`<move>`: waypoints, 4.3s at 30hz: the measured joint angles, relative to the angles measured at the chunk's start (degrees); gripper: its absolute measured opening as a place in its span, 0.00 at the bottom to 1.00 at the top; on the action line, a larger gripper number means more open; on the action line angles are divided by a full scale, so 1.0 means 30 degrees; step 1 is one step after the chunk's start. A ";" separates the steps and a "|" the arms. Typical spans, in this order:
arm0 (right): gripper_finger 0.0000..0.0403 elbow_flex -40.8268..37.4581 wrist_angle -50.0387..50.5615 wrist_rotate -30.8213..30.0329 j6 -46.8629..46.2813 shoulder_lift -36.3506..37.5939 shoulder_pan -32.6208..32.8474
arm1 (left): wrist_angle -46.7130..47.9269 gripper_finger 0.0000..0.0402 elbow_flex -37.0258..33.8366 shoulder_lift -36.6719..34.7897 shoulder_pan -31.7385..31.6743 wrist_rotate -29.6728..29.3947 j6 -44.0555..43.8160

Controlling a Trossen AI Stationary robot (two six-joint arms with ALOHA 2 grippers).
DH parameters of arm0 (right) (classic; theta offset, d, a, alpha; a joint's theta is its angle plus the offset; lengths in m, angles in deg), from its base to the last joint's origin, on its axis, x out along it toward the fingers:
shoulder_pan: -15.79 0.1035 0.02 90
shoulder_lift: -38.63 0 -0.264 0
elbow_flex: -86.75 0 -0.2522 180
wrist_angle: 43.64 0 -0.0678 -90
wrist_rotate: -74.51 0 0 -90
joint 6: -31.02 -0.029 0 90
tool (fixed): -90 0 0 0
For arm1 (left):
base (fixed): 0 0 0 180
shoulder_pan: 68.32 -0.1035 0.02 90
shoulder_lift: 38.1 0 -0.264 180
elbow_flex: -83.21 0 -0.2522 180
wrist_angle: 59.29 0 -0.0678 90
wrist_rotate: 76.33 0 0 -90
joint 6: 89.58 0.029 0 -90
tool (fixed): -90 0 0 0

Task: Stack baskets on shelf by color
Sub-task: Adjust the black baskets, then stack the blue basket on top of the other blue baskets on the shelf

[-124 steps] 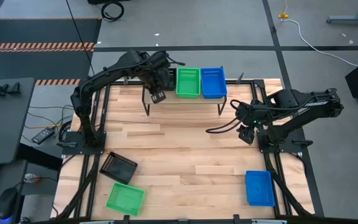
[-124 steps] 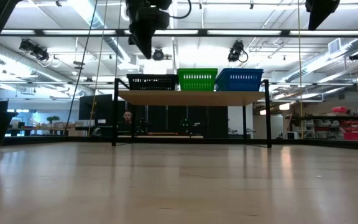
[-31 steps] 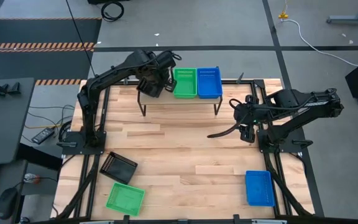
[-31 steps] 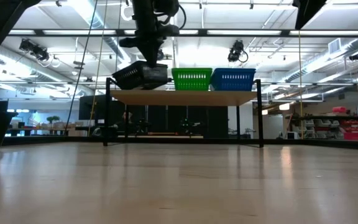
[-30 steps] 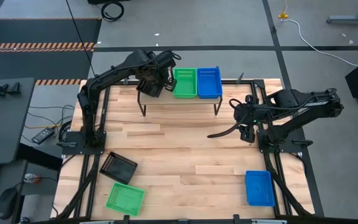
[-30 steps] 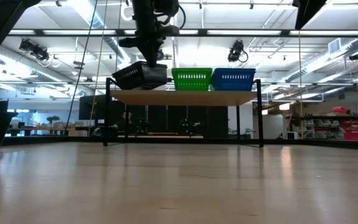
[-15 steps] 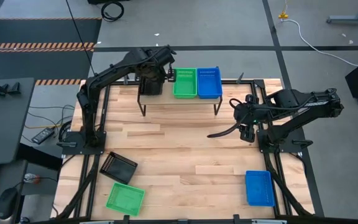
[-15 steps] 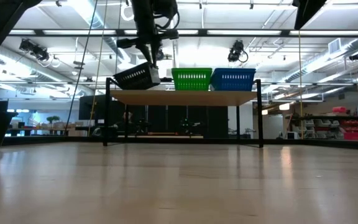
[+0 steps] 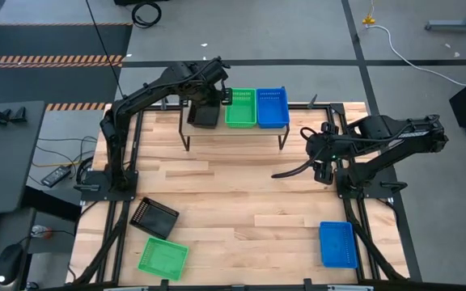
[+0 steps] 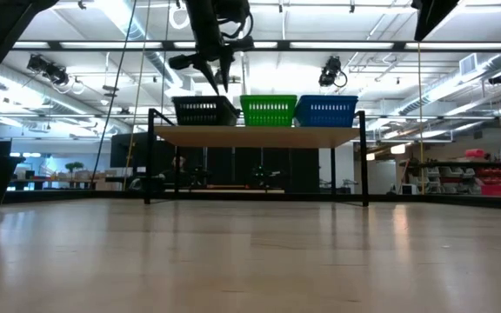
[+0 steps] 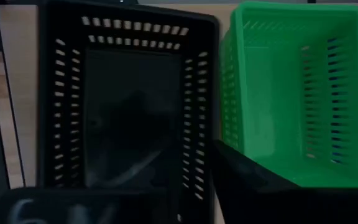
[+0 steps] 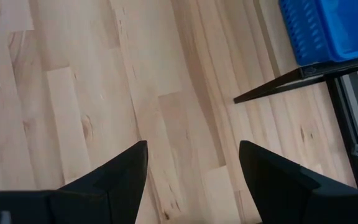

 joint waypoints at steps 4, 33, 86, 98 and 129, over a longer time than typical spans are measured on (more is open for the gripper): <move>0.64 0.0000 0.0083 0.0000 -0.0006 0.0150 0.0000 | -0.0245 0.27 -0.0007 0.0007 -0.0018 -0.0173 0.0170; 0.64 0.0000 0.0185 0.0587 -0.2753 0.1628 0.0103 | 0.4960 0.29 0.3758 -0.1153 0.7292 -0.0587 0.4645; 0.66 -0.4969 -0.6230 0.9776 -1.3842 -0.3923 1.3792 | -0.1966 0.30 -0.2288 -0.0744 2.5602 -0.1373 -1.7454; 0.76 -0.4969 -1.1334 0.8862 -1.5566 -0.7640 1.6728 | -0.3235 0.30 -0.2288 -0.0386 2.5310 -0.1867 -1.9504; 0.03 -0.4962 -1.0857 0.6832 -1.0946 -1.3308 1.7552 | -0.4707 0.30 -0.2288 -0.0372 2.3270 -0.3212 -1.9218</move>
